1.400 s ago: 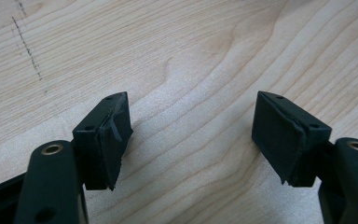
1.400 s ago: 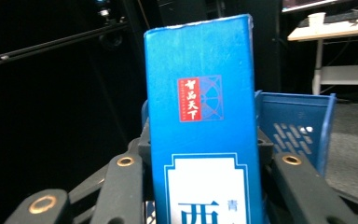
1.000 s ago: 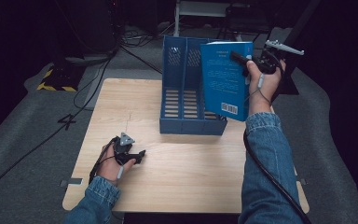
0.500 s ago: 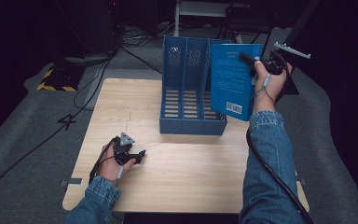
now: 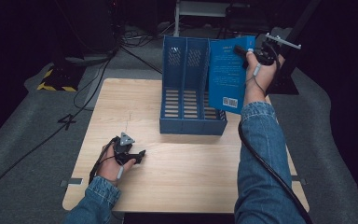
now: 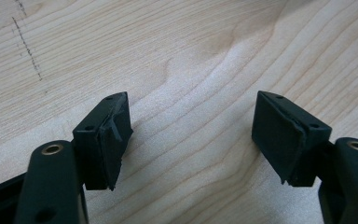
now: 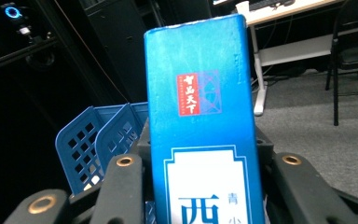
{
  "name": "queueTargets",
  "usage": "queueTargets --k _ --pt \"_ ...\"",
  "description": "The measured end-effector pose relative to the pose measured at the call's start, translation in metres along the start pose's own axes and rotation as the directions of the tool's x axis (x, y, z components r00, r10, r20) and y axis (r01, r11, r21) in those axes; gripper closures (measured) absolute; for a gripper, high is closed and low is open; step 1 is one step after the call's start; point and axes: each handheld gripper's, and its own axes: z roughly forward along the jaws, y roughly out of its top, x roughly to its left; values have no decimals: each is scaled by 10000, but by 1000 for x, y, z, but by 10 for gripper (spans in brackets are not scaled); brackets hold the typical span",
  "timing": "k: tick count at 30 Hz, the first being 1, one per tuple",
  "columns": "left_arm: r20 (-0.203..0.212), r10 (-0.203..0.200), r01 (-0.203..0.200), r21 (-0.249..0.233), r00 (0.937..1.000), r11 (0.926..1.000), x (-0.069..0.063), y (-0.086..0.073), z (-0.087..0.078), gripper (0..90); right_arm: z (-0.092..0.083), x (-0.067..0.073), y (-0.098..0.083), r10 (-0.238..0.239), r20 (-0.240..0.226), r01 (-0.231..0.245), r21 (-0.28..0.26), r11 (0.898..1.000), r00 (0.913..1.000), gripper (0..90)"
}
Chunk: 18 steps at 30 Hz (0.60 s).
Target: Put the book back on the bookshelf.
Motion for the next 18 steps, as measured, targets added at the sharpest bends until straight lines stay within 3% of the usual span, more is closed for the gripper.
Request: queueTargets --k 3,8,11,14,18 --pt "26 36 -36 63 10000 10000 0 0 0 287 6 8 5 220 55 -219 -93 9997 9997 614" --pt "30 45 -45 58 10000 10000 0 0 0 287 17 23 12 -64 -368 52 -341 9994 9993 613" --pt "27 42 -42 55 10000 10000 0 0 0 287 25 27 9 -266 -385 248 -478 9985 9989 613" --pt "31 42 -42 57 10000 10000 1 0 0 288 29 26 2 -512 -498 463 -935 9945 9974 612" --pt "26 32 -32 59 10000 10000 0 0 0 287 36 18 -7 -476 -768 377 -1250 9914 9959 611"
